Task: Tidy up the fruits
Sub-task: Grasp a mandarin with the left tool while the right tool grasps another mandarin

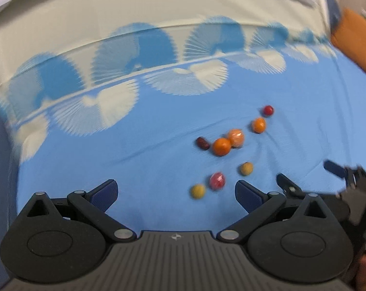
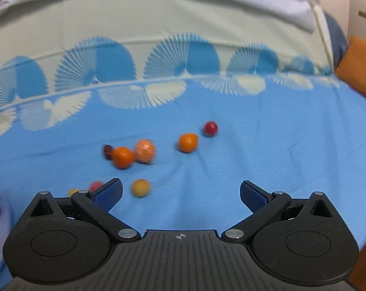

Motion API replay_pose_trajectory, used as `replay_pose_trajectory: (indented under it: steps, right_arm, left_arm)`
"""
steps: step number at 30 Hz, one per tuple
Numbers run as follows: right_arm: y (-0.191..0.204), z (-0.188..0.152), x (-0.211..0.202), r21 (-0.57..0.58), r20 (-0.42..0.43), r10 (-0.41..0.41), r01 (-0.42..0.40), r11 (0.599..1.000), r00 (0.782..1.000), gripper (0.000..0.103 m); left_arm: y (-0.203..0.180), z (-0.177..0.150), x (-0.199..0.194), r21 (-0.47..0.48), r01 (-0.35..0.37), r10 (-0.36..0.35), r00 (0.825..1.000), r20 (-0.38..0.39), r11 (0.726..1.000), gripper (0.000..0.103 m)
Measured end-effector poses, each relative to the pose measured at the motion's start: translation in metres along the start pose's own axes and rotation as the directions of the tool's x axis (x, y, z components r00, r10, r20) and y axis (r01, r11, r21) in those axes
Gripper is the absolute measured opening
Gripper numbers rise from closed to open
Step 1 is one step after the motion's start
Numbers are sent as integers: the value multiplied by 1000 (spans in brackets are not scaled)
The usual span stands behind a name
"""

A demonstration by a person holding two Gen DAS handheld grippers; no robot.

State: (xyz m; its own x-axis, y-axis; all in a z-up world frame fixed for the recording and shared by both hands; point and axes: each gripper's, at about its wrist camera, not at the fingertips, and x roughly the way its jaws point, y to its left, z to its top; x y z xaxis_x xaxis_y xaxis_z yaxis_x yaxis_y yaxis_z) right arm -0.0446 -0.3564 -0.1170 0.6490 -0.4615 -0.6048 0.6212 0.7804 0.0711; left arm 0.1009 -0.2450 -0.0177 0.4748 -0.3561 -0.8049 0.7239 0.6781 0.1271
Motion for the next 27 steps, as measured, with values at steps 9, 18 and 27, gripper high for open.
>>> replay_pose_trajectory:
  steps: [9, 18, 27]
  right_arm:
    - [-42, 37, 116, 176, -78, 31, -17, 984, 996, 101]
    - [-24, 39, 168, 35, -53, 39, -37, 999, 998, 89]
    - [-49, 37, 153, 120, 20, -24, 22, 993, 999, 34]
  left_arm:
    - [-62, 41, 124, 435, 136, -119, 991, -67, 890, 103]
    - [-95, 44, 204, 639, 201, -112, 978, -177, 743, 76]
    - [-87, 49, 182, 602, 184, -115, 982, -151, 777, 36]
